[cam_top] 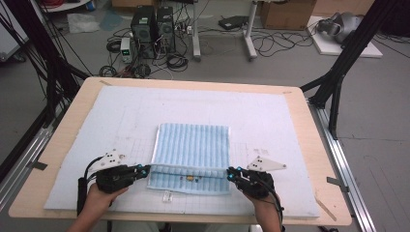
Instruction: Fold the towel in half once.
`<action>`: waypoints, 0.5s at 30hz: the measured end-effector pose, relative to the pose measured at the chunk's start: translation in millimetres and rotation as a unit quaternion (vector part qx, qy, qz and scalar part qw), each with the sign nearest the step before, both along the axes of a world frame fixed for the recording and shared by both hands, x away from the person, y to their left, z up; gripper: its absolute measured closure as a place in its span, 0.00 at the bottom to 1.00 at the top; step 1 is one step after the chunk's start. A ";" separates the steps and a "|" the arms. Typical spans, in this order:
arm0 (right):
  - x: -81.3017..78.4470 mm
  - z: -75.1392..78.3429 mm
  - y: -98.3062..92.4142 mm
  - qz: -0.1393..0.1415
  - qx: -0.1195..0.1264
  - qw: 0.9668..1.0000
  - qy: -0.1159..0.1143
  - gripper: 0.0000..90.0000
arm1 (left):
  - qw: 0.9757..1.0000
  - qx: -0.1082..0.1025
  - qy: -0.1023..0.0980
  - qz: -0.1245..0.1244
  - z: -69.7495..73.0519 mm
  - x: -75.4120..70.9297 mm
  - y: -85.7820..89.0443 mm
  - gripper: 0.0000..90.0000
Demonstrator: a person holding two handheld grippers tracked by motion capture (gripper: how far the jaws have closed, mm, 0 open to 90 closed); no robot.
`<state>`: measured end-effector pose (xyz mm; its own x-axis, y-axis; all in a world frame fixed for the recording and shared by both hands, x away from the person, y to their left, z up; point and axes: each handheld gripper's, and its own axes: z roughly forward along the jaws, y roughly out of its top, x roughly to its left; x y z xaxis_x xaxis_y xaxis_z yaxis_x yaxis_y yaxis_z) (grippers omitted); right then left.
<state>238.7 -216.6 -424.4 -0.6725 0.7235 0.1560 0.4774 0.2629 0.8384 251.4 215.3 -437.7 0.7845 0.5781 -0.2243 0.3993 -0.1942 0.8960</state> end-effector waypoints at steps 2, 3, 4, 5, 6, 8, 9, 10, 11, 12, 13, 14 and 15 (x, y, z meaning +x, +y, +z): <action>-3.7 -1.3 -0.1 0.000 -0.002 1.000 0.002 0.91 | 1.000 0.003 0.006 -0.002 -2.1 -4.1 -0.3 1.00; -6.2 -1.7 0.0 0.000 -0.003 1.000 0.004 0.91 | 1.000 0.005 0.009 -0.002 -3.7 -5.6 -0.1 1.00; -7.8 -2.4 0.1 0.000 -0.007 1.000 0.002 0.90 | 1.000 0.005 0.017 -0.001 -5.5 -7.0 0.1 1.00; -9.8 -3.2 0.4 0.002 -0.012 1.000 0.002 0.90 | 1.000 0.007 0.023 -0.002 -6.3 -7.9 0.4 1.00; -12.0 -3.7 0.9 0.001 -0.012 1.000 0.006 0.90 | 1.000 0.006 0.026 -0.003 -6.2 -9.0 0.9 1.00; -14.4 -4.5 1.0 0.003 -0.018 1.000 0.007 0.90 | 1.000 -0.001 0.026 -0.008 -3.9 -10.9 2.8 1.00; -16.0 -4.9 1.0 0.002 -0.022 1.000 0.008 0.89 | 1.000 -0.007 0.024 -0.010 -2.4 -11.9 3.9 0.99; -17.3 -5.0 0.7 0.002 -0.025 1.000 0.011 0.88 | 1.000 -0.013 0.025 -0.013 -0.8 -12.9 5.3 0.99; -18.5 -5.0 0.0 0.001 -0.029 1.000 0.009 0.87 | 0.999 -0.017 0.024 -0.015 0.5 -13.6 6.7 0.99; -19.6 -4.6 -0.7 -0.001 -0.030 0.999 0.010 0.86 | 0.999 -0.025 0.024 -0.013 2.3 -14.3 8.8 0.98; -20.5 -4.0 -2.3 -0.004 -0.027 1.000 0.008 0.84 | 0.999 -0.032 0.022 -0.009 4.2 -14.0 11.2 0.97; -20.8 -2.9 -4.7 -0.009 -0.019 1.000 0.006 0.81 | 0.999 -0.039 0.021 -0.002 6.3 -13.1 13.7 0.93; -20.4 -1.5 -7.6 -0.017 -0.005 1.000 0.004 0.78 | 0.999 -0.046 0.019 0.010 7.8 -12.1 15.8 0.90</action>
